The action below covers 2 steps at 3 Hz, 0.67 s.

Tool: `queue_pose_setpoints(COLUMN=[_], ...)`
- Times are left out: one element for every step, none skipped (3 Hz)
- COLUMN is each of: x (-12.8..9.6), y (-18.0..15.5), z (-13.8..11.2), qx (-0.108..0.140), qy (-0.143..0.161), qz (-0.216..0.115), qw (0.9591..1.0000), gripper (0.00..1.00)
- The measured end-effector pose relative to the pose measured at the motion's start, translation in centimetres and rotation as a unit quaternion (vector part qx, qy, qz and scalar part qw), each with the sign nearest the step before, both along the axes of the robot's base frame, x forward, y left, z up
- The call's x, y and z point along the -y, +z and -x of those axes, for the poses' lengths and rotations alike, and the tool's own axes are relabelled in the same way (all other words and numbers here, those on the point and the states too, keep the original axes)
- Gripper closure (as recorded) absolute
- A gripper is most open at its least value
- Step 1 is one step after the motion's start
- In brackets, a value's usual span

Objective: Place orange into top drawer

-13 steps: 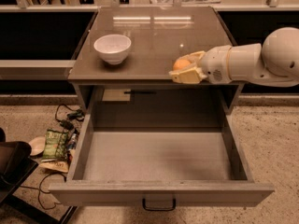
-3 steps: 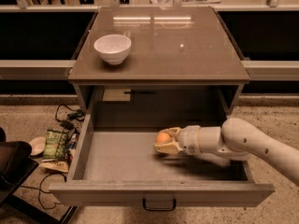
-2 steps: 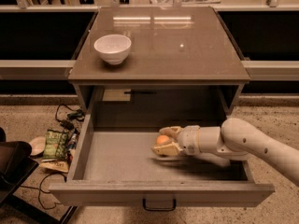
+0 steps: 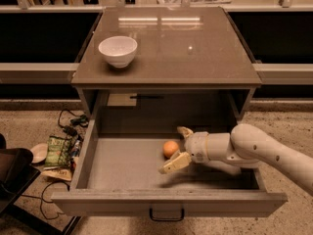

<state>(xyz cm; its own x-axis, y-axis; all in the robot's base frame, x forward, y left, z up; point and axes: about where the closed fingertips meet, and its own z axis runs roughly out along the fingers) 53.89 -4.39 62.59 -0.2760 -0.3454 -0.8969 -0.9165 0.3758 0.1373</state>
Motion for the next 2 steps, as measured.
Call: queue_pose_setpoints(x=[-0.3,0.3], y=[1.9,6.2], z=[-0.2,-0.2], qx=[0.005,0.033], qy=[0.02,0.055], qz=[0.004,0.003], qw=[0.9998,0.9979], gripper=[0.0,0.0])
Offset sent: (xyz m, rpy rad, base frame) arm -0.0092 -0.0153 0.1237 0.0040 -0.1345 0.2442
